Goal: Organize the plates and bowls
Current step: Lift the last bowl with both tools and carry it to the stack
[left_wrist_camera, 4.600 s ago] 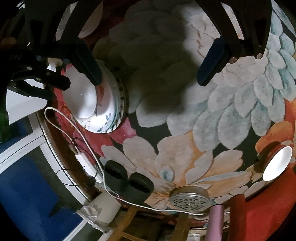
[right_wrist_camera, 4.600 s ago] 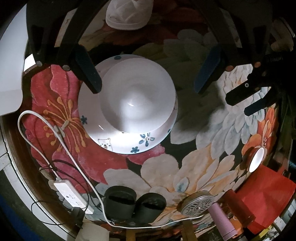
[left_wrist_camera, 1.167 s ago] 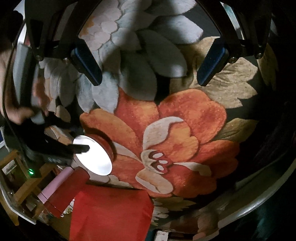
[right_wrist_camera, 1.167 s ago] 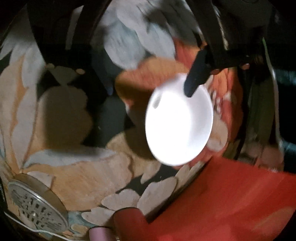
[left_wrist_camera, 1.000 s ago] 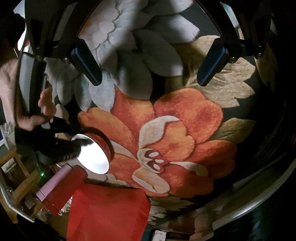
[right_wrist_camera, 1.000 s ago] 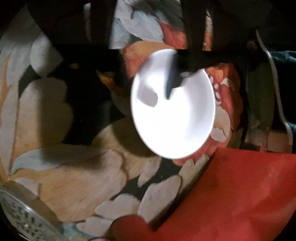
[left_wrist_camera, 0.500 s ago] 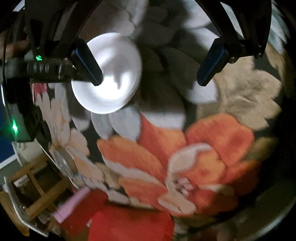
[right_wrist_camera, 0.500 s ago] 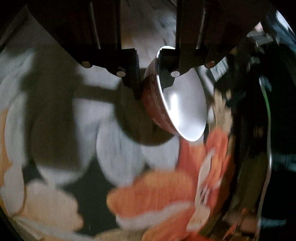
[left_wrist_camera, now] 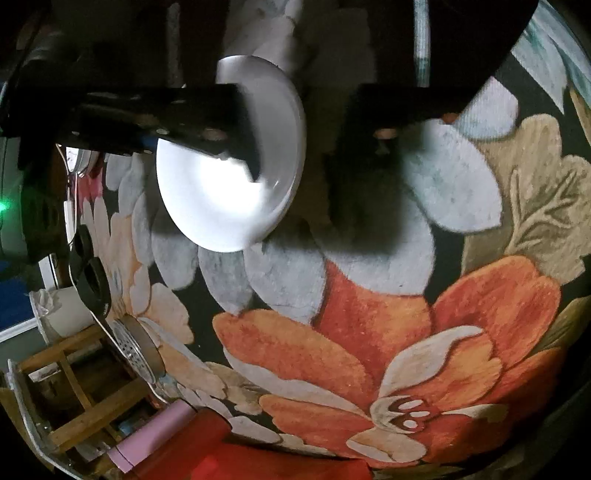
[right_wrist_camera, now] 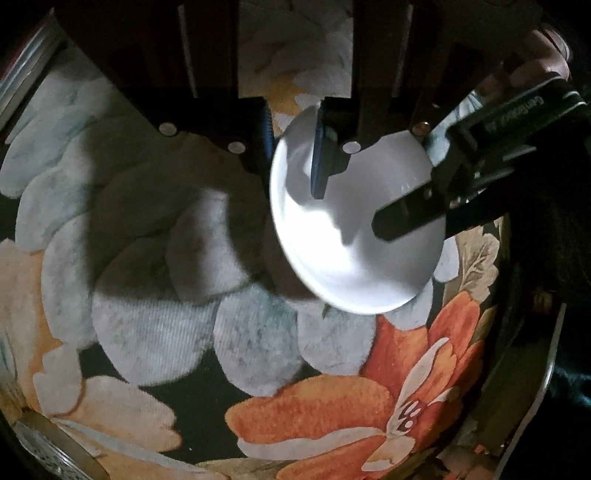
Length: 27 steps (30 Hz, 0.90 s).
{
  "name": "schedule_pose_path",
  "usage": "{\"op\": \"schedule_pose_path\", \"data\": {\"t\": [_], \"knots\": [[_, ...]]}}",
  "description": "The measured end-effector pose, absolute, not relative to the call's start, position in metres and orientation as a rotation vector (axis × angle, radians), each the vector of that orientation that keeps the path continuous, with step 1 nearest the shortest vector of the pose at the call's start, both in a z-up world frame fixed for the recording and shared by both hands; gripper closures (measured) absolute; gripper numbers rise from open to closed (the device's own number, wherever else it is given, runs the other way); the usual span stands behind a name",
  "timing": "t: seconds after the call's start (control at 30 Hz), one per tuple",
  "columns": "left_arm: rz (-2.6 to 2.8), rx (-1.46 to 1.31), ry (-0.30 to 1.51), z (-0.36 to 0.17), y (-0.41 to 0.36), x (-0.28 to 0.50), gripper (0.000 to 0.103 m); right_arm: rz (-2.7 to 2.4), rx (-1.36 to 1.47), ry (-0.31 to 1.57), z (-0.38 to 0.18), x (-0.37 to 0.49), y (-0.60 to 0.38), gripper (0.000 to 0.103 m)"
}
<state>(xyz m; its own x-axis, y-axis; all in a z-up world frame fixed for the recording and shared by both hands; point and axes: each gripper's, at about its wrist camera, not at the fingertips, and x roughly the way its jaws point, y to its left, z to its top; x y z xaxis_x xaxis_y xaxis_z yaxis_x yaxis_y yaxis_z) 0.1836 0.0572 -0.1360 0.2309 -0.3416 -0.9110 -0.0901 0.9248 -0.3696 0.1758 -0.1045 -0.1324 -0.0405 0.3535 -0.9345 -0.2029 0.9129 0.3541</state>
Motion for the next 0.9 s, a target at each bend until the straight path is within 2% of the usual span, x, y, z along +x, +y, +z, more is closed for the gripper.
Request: {"op": "schedule_pose_path", "data": {"t": [0.03,0.07,0.4,0.73,0.9], "knots": [[-0.185,-0.376,1.340,-0.136,0.056,0.184,0.088,0.445,0.126,1.545,-0.133,0.176,-0.103,0.084],[-0.187,-0.357,1.339,-0.135,0.054,0.184,0.088,0.444,0.131,1.544,-0.132,0.176,-0.103,0.085],[-0.250,-0.322,1.350,-0.119,0.038,0.156,0.089,0.435,0.094,1.536,-0.112,0.171,-0.113,0.087],[-0.352,-0.327,1.311,-0.081,-0.002,0.141,0.089,0.391,0.085,1.556,-0.074,0.144,-0.153,0.087],[-0.407,-0.297,1.285,-0.061,-0.028,0.132,0.089,0.354,0.122,1.502,-0.050,0.120,-0.182,0.087]]}}
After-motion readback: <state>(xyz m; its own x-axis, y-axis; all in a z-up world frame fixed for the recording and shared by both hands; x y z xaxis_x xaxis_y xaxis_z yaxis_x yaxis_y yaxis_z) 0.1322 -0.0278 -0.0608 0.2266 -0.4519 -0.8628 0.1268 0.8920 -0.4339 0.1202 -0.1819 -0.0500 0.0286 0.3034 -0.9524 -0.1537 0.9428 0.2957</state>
